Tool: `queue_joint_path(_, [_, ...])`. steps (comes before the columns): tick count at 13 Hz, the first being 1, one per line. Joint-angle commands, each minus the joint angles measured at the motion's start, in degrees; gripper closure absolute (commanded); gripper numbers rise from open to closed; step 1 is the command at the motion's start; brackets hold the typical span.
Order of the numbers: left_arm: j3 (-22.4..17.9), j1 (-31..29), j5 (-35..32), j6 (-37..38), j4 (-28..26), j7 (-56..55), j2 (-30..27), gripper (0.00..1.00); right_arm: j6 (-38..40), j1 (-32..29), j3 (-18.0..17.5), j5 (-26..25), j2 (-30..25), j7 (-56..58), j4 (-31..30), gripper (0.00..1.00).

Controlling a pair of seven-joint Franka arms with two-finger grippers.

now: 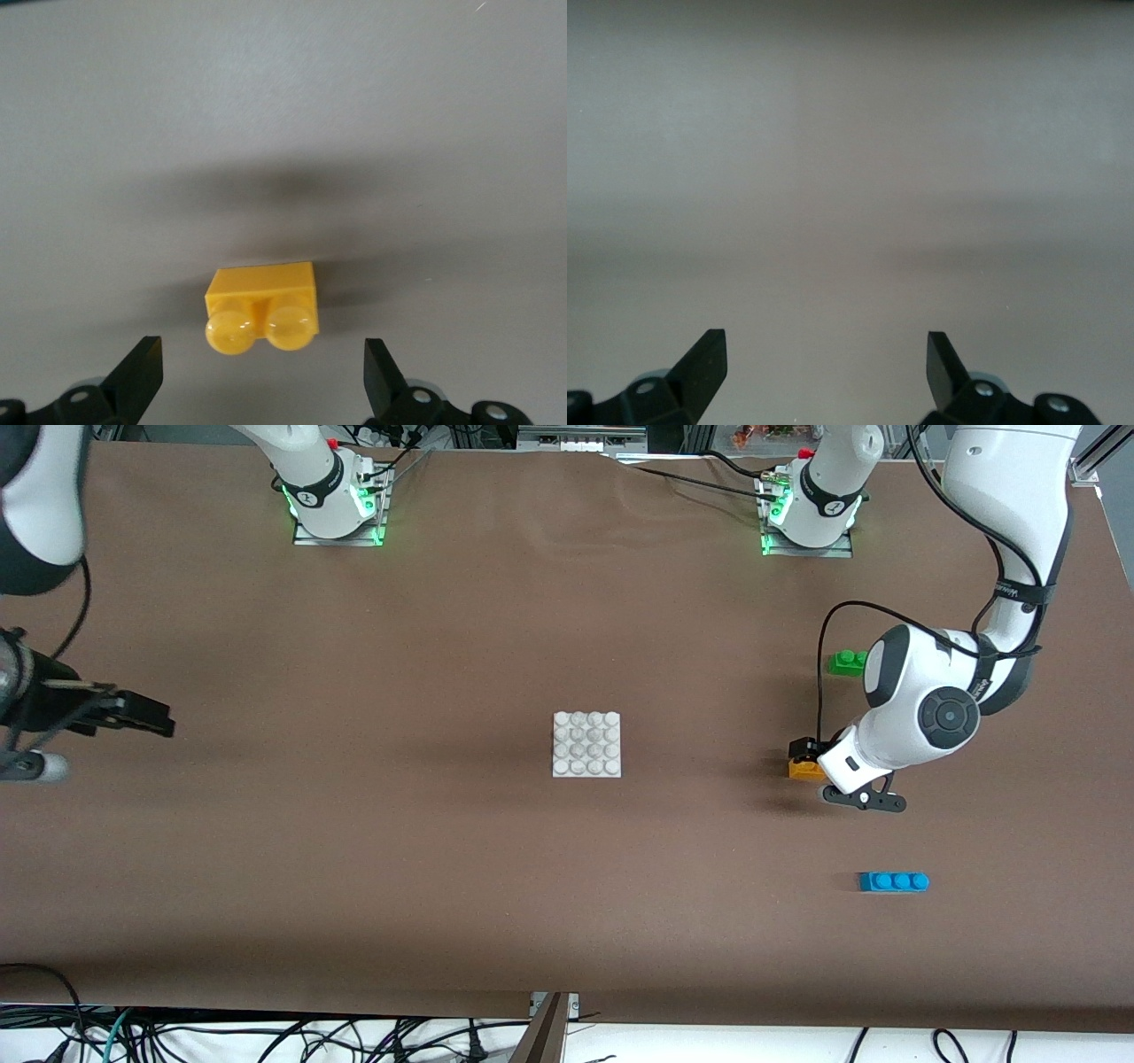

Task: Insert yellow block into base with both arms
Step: 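Grasp the yellow brick with the left gripper and lift it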

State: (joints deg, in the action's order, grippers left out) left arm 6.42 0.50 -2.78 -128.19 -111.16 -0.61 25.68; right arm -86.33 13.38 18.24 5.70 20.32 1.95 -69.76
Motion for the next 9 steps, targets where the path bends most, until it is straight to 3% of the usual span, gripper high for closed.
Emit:
queue_joint_path(1, [0.0, -0.2, -2.0, -0.7, -1.0, 0.1, -0.4, 0.00, -0.8, -2.2, -1.0, -1.1, -4.0, -0.1, -2.7, 0.00])
queue_joint_path(6, [0.1, -0.2, -2.0, -5.5, -2.6, 0.1, 1.3, 0.00, -4.2, -4.4, -1.5, -1.2, -10.9, 0.3, -9.9, 0.00])
queue_joint_path(9, [0.0, 0.1, -2.0, -6.5, -2.8, 0.1, 2.2, 0.00, -4.3, -7.0, -4.5, -5.3, -14.4, 2.6, -14.7, 0.00])
